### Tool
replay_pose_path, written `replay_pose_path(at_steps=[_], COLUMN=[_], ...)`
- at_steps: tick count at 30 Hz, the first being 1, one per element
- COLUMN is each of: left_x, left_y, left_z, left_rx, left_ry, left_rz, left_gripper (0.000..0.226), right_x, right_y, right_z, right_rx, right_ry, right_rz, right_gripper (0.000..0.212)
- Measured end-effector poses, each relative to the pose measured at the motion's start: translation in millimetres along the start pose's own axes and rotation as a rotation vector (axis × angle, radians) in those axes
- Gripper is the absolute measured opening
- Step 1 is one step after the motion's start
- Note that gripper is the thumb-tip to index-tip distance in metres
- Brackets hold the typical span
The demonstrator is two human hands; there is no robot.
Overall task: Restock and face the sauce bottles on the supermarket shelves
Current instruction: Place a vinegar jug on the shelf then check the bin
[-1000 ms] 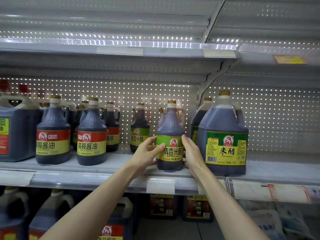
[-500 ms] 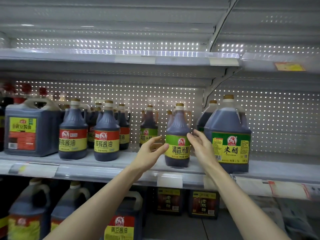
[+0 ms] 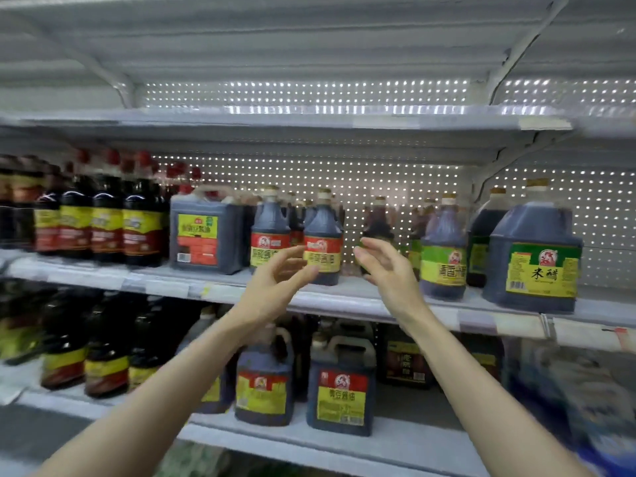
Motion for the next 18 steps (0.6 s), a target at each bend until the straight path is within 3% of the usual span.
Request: replay_pose_path(at_steps=[7, 18], left_x=[175, 390], left_y=[-104, -227], left_z=[9, -11], left_rx=[0.043, 0.119], left_ry=[0.174, 0.349], left_rz=[-0.151, -0.53], left_gripper=[0.06, 0.048], right_x=[-189, -425], right_y=[-55, -115], right_z=[24, 86], right_rx=[-0.014, 0.003], right_ry=[0.178, 0.38], right_rz=[0.195, 0.553], right_gripper=[0.029, 0.031])
Point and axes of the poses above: each hand's wrist, its own y-axis towards the middle knuckle, its own x-axis out of the back of the hand, z = x × y, the point moved 5 cm from there along y, towards the middle knuckle, and after that the axes turned 4 degrees about y, right-handed, at the moved point
